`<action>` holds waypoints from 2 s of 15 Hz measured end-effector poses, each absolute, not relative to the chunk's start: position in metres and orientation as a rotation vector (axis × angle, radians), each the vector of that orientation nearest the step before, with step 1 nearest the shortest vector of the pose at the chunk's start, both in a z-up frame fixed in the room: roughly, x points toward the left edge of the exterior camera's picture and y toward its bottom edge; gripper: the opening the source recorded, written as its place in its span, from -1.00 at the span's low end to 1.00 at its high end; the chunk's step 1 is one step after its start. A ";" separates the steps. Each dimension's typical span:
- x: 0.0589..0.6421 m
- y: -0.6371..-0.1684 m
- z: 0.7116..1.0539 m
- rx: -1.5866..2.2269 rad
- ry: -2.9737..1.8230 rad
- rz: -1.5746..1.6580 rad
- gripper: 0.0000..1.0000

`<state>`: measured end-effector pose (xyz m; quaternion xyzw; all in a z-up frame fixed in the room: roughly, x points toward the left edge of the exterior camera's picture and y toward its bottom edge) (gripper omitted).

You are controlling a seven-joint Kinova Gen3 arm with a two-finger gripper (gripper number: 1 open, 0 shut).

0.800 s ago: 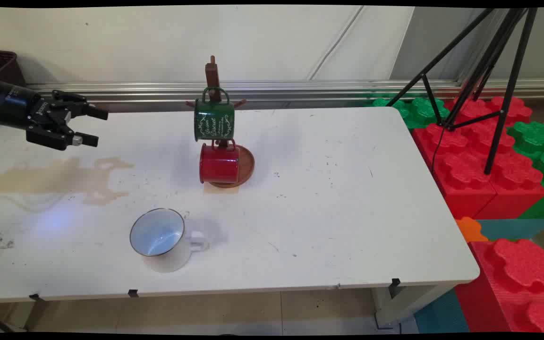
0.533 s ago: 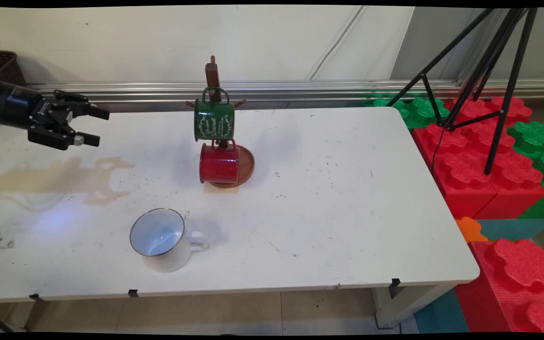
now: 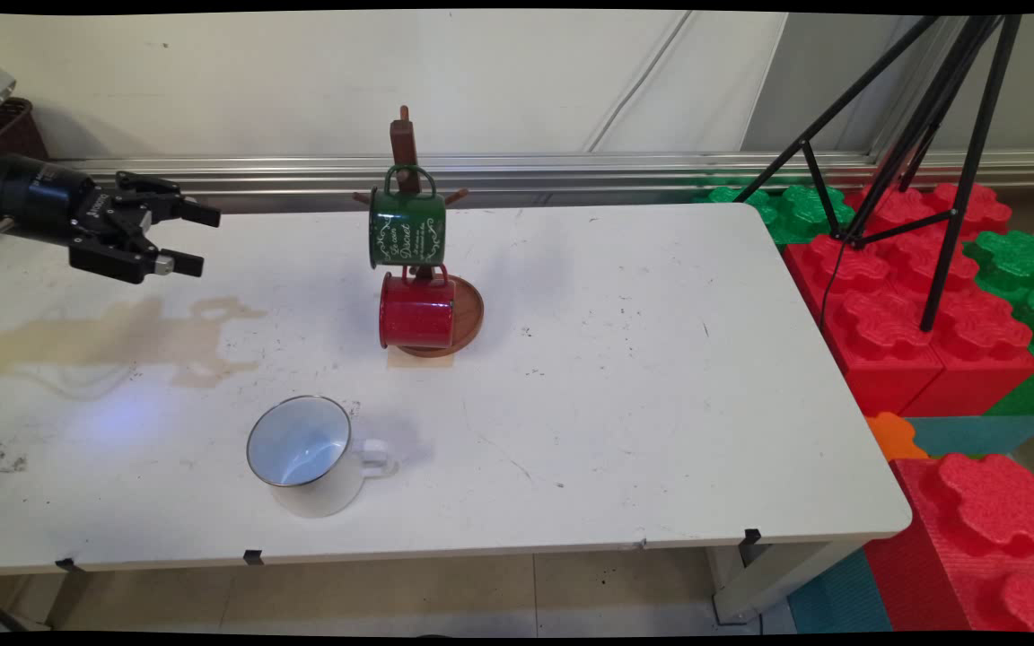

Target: Pick up the red mug from the rack

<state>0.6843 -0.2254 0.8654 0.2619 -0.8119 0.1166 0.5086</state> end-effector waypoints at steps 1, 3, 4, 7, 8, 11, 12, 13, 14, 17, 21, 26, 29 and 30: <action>0.683 -0.226 0.865 0.632 -1.955 0.280 1.00; 0.679 -0.229 0.862 0.634 -1.950 0.276 1.00; 0.677 -0.231 0.860 0.635 -1.948 0.273 1.00; 0.668 -0.239 0.852 0.639 -1.939 0.264 1.00; 0.665 -0.241 0.849 0.638 -1.938 0.260 1.00; 0.659 -0.246 0.842 0.632 -1.938 0.257 1.00; 0.656 -0.248 0.839 0.628 -1.939 0.257 1.00; 0.654 -0.249 0.836 0.625 -1.941 0.257 1.00; 0.651 -0.251 0.832 0.619 -1.945 0.257 1.00; 0.645 -0.253 0.821 0.607 -1.955 0.257 1.00; 0.637 -0.255 0.803 0.595 -1.966 0.248 1.00; 0.629 -0.256 0.777 0.583 -1.973 0.220 1.00; 0.629 -0.257 0.767 0.581 -1.973 0.208 1.00; 0.628 -0.257 0.763 0.582 -1.971 0.202 1.00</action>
